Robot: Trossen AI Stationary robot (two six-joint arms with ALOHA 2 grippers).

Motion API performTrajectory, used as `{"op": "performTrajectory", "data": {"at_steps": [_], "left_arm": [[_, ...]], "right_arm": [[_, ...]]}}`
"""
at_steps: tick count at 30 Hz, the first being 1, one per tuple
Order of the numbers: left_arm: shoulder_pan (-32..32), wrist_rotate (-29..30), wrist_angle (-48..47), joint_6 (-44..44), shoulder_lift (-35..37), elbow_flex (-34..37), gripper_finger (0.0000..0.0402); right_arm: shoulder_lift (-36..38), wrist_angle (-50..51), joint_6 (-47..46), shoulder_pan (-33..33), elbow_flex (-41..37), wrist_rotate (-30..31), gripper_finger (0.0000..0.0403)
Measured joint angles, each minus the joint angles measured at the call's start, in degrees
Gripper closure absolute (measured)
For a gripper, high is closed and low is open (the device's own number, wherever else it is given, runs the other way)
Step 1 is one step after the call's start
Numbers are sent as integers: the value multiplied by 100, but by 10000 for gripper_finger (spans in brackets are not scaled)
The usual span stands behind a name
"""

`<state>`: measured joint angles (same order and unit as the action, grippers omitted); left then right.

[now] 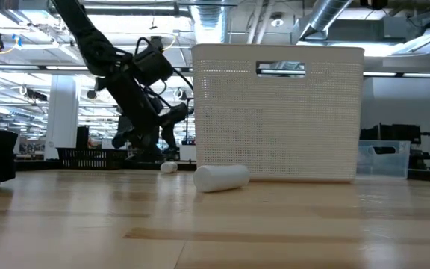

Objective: Pick & place medical supplies in basket/bin
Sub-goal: Put the top white gauze in the transparent bin

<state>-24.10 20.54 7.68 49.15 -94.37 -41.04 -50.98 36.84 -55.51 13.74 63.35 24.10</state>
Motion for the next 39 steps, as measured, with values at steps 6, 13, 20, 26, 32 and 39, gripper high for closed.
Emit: {"op": "performTrajectory", "data": {"at_steps": [6, 13, 20, 26, 32, 39], "left_arm": [[2, -45, -367, -81, -444, -274, 228], [33, -51, -512, -79, -679, -310, 240], [55, -6, -709, -75, -564, -297, 318], [75, -188, -807, -225, -186, -287, 374], [204, -336, -1573, -862, 1116, -288, 363], [620, -305, -2178, -1785, 3107, -290, 374]], "right_arm": [[2, -5, -4, 0, 0, 0, 267], [2, -22, -4, 7, -2, 0, 267], [2, -26, -4, 7, -2, -2, 267], [2, -79, 0, 7, -2, -2, 267], [0, -445, 215, 7, -4, -3, 267], [1, -1007, 804, -4, -4, -6, 267]]}}
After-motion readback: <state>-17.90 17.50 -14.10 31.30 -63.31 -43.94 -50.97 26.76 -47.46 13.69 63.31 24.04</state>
